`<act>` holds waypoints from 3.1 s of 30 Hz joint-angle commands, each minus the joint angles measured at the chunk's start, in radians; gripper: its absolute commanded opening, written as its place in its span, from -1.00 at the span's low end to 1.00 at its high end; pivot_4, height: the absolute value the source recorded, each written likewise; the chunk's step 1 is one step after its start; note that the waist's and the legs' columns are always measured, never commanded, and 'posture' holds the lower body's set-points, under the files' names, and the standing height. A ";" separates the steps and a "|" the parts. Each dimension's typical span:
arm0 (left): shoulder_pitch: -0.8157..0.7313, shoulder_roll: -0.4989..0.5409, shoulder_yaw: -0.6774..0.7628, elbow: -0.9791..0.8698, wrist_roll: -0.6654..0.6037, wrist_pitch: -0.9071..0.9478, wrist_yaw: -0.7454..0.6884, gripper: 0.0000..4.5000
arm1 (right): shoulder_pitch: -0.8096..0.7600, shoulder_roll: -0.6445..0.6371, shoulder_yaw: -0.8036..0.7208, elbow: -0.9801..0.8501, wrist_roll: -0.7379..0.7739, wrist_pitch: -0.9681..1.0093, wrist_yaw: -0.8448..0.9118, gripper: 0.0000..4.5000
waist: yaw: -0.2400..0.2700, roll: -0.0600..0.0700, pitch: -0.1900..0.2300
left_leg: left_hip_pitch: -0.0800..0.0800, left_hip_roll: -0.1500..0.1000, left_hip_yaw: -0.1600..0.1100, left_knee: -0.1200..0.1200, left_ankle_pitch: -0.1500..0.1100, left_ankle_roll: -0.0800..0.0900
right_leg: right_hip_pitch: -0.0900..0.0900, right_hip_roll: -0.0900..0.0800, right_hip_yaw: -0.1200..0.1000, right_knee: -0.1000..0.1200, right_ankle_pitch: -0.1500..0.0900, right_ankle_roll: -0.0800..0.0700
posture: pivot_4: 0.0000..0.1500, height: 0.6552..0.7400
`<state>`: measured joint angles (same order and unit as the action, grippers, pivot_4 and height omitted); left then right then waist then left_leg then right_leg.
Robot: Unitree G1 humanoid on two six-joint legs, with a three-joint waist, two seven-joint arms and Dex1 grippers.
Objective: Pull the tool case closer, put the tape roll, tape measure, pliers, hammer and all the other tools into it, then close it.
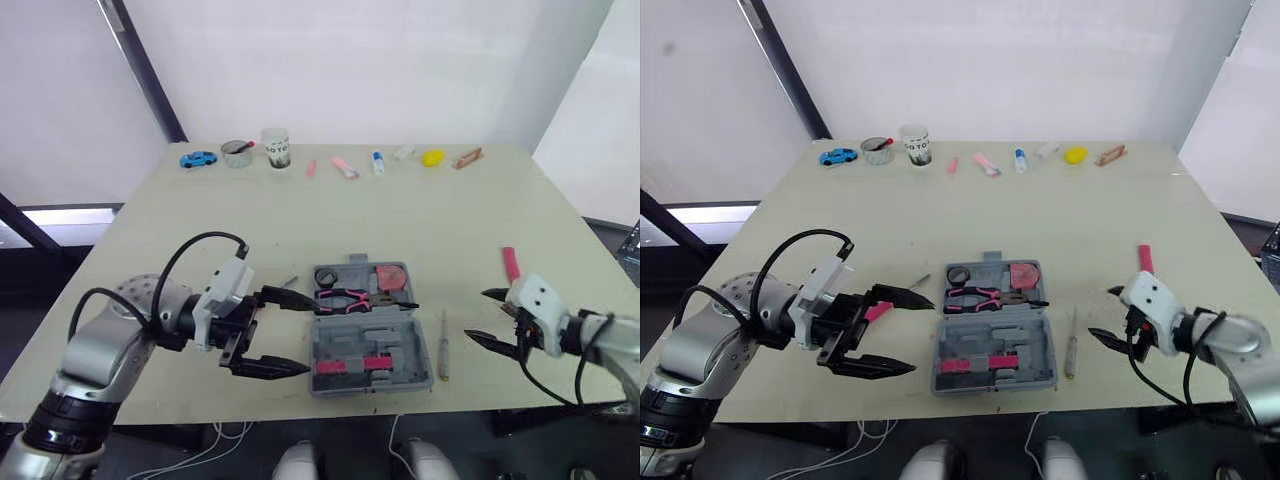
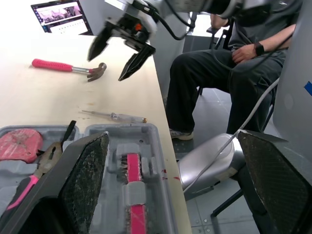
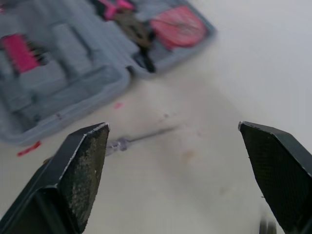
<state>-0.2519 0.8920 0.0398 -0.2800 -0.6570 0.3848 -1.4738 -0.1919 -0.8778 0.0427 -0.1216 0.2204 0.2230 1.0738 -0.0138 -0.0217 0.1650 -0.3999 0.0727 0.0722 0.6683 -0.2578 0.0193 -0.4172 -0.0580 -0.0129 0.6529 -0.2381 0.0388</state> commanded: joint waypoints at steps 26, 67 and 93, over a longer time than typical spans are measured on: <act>0.199 0.057 0.160 -0.170 -0.026 0.005 0.103 1.00 | -0.712 0.262 0.577 1.076 -0.527 -1.168 0.461 0.98 | -0.001 -0.001 0.009 | 0.003 0.001 0.003 0.002 0.001 -0.001 | 0.000 0.003 0.005 0.005 0.002 -0.003 | 1.00 1.00; 0.141 0.032 0.090 -0.151 -0.021 0.000 0.100 1.00 | -0.216 -0.040 0.152 -0.034 -0.216 0.445 0.254 -0.99 | 0.007 0.002 0.011 | 0.001 0.002 0.002 0.002 0.003 -0.005 | -0.004 0.006 0.008 0.009 0.003 -0.008 | 1.00 1.00; 0.026 -0.019 -0.006 -0.055 0.016 -0.058 0.043 1.00 | -0.177 0.500 -0.122 -0.138 -0.165 1.184 -0.606 -0.19 | 0.000 0.002 0.010 | -0.002 0.002 0.000 0.001 0.003 -0.005 | -0.006 0.008 0.008 0.008 0.004 -0.005 | 1.00 1.00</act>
<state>-0.2144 0.8735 0.0292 -0.3282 -0.6404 0.3454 -1.4210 -0.3804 -0.3665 -0.0847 -0.2322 0.0471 1.4267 0.4848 -0.0136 -0.0200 0.1751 -0.4021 0.0743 0.0723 0.6689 -0.2547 0.0143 -0.4230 -0.0501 -0.0046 0.6607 -0.2336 0.0343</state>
